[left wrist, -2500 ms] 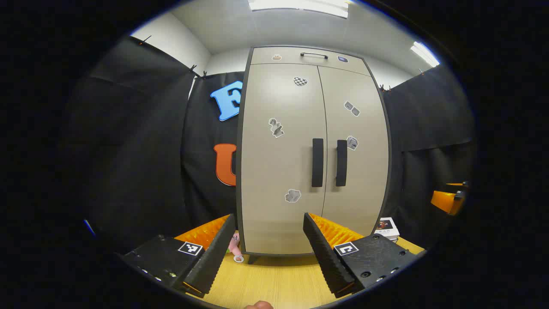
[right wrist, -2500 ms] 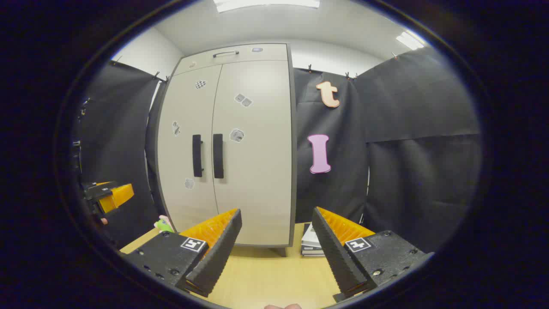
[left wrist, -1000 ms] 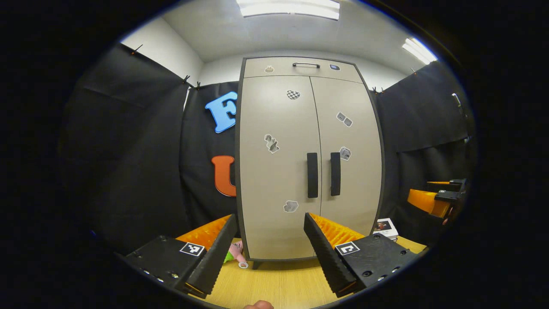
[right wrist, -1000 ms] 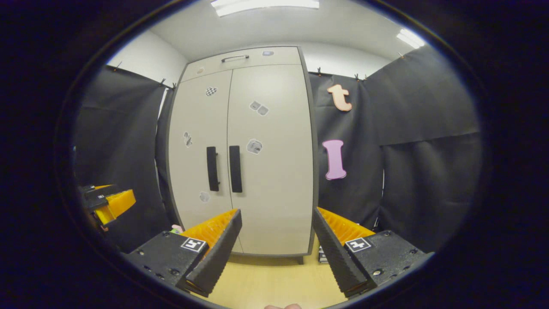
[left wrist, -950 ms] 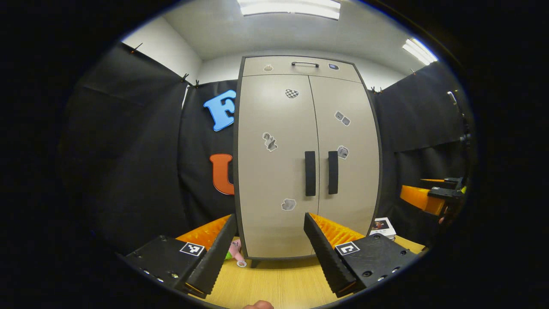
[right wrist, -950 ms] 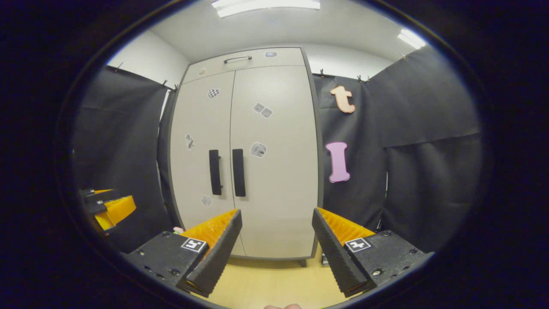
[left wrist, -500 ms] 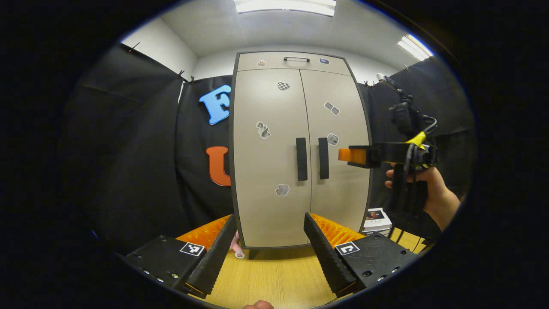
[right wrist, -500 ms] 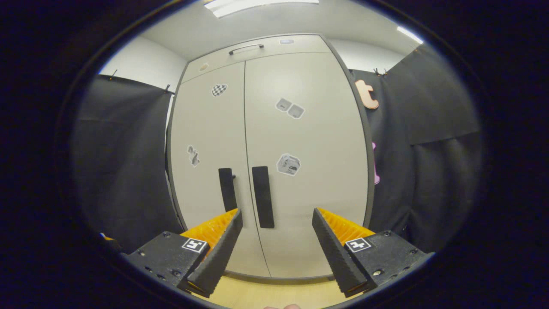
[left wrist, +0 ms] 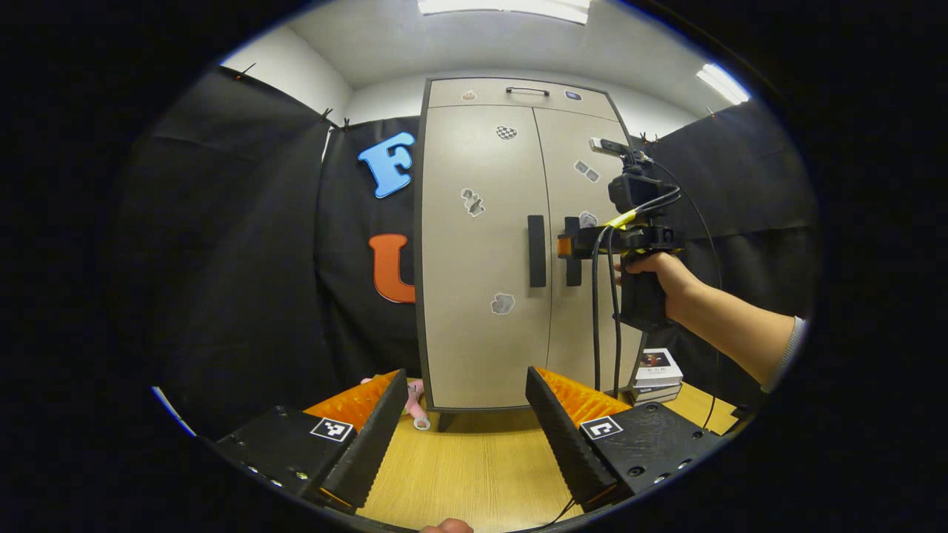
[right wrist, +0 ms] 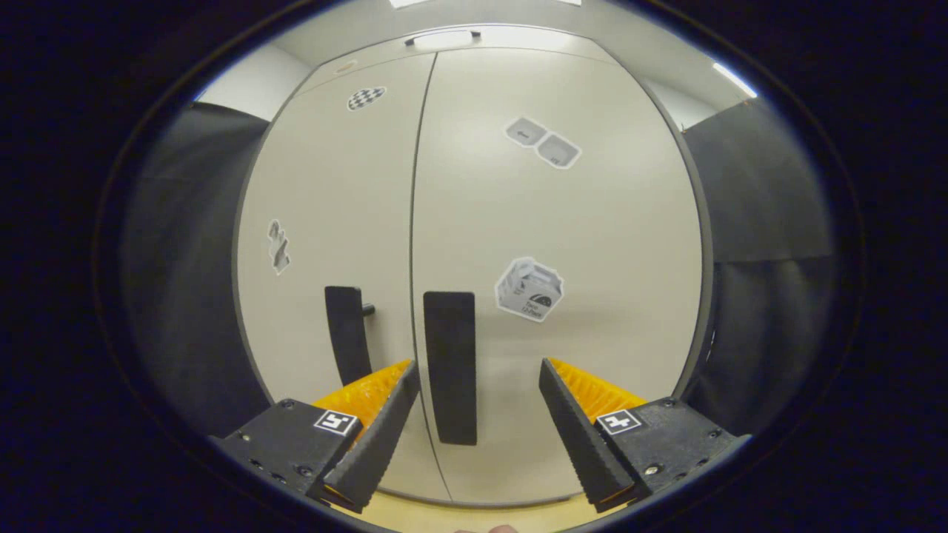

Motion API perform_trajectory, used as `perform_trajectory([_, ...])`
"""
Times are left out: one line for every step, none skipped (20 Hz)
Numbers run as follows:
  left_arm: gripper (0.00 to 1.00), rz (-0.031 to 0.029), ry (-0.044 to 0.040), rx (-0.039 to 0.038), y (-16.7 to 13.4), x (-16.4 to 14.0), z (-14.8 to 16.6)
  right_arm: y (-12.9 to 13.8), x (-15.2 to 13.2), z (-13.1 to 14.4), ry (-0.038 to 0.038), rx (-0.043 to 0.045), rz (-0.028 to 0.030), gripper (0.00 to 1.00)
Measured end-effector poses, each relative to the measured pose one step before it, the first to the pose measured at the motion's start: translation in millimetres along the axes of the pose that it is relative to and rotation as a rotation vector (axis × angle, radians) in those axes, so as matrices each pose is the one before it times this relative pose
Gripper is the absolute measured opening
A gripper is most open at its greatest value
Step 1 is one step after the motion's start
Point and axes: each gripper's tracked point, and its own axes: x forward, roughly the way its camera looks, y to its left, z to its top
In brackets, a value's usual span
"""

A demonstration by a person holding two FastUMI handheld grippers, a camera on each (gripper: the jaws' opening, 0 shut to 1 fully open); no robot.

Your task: Open the right door of the double-door shoe cabinet with the right hand, and open the left door with the left hand.

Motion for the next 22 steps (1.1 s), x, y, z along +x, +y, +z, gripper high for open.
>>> perform_trajectory([0.96,0.00657,0.00625,-0.00681,3.09,1.45,-2.24,1.01,5.19,1.47,-0.00709,-0.01159,-0.00689,0.99])
perform_trajectory([0.95,0.00514,0.00621,-0.00564,3.15,0.54,-1.61,0.48,4.32,0.63,-0.00337,-0.00824,-0.00685,1.00])
perform_trajectory([0.95,0.00608,0.00367,-0.00452,2.71,-0.24,-1.21,0.00,2.60,-1.46,0.00372,-0.00360,-0.00659,1.00])
perform_trajectory([0.96,0.00525,0.00239,-0.00262,2.61,0.56,-0.26,0.16,0.83,-0.61,0.00509,-0.00274,-0.00827,1.00])
perform_trajectory([0.95,0.00621,0.00061,-0.00257,4.15,1.08,0.01,-0.05,0.43,2.07,-0.00972,-0.00158,-0.00566,1.00])
perform_trajectory([0.96,0.00394,-0.00069,-0.00287,1.96,0.66,0.75,-0.19,-1.20,-0.96,0.00328,0.00086,-0.00238,1.00])
perform_trajectory([0.95,0.00145,-0.00044,-0.00230,1.46,0.62,-0.02,-0.27,1.58,0.93,-0.00663,0.00292,-0.00028,1.00])
perform_trajectory([0.96,-0.00024,-0.00107,-0.00140,1.28,0.92,0.57,-3.56,0.50,-1.18,0.00229,0.00570,-0.01318,1.00])
perform_trajectory([0.96,0.00035,0.00036,-0.00181,1.61,1.19,0.65,-2.39,0.59,0.69,-0.00434,0.00717,-0.00130,0.95])
perform_trajectory([0.96,-0.00199,-0.00086,-0.00174,0.03,1.02,-0.41,4.97,-1.11,-0.21,0.00010,0.01904,0.02009,0.89])
perform_trajectory([0.96,-0.00104,-0.00035,-0.00130,0.18,0.65,-0.17,7.75,-1.33,-3.28,0.01244,0.01562,0.03651,0.78])
perform_trajectory([0.96,-0.00181,0.00358,-0.00228,0.28,2.22,-1.33,9.28,1.07,-1.61,0.01163,0.01247,0.03984,0.68])
perform_trajectory([0.96,-0.00342,0.00424,-0.00334,-0.84,1.03,-0.94,-0.74,0.23,1.41,-0.00626,-0.00937,-0.01069,0.43])
perform_trajectory([0.96,-0.00182,0.00115,-0.00270,-1.24,0.07,-0.56,0.55,0.82,-2.49,0.00521,-0.02274,-0.00566,0.36])
perform_trajectory([0.96,-0.00065,-0.00135,-0.00177,-0.26,-0.34,0.93,0.49,0.18,0.91,-0.00401,-0.01082,-0.00337,0.34])
perform_trajectory([0.96,-0.00034,-0.00207,-0.00108,0.43,0.46,0.56,0.65,0.50,-0.13,0.00333,0.00357,0.00290,0.33])
perform_trajectory([0.96,-0.00051,0.00140,-0.00031,0.69,1.03,-1.11,-0.05,-1.04,-0.40,0.00487,0.00151,0.00444,0.30])
perform_trajectory([0.96,-0.00094,0.00111,0.00022,-0.10,1.45,-0.37,-0.19,-1.44,0.34,0.00370,0.00234,0.00527,0.29])
perform_trajectory([0.96,-0.00140,-0.00120,0.00282,0.02,1.28,-0.33,0.84,-2.39,-0.07,0.00166,0.00871,0.00898,0.30])
perform_trajectory([0.96,0.00188,-0.00627,0.00288,0.32,0.69,1.50,0.48,-3.34,-0.20,-0.00133,0.01098,0.00977,0.31])
perform_trajectory([0.96,-0.00029,-0.00583,0.00114,-2.15,-0.04,1.64,-0.63,-6.04,-1.35,-0.00135,0.00519,0.01092,0.30])
perform_trajectory([0.96,-0.00312,-0.00217,-0.00023,-1.67,0.52,0.34,-1.55,-9.28,0.13,0.00102,0.00122,0.00977,0.30])
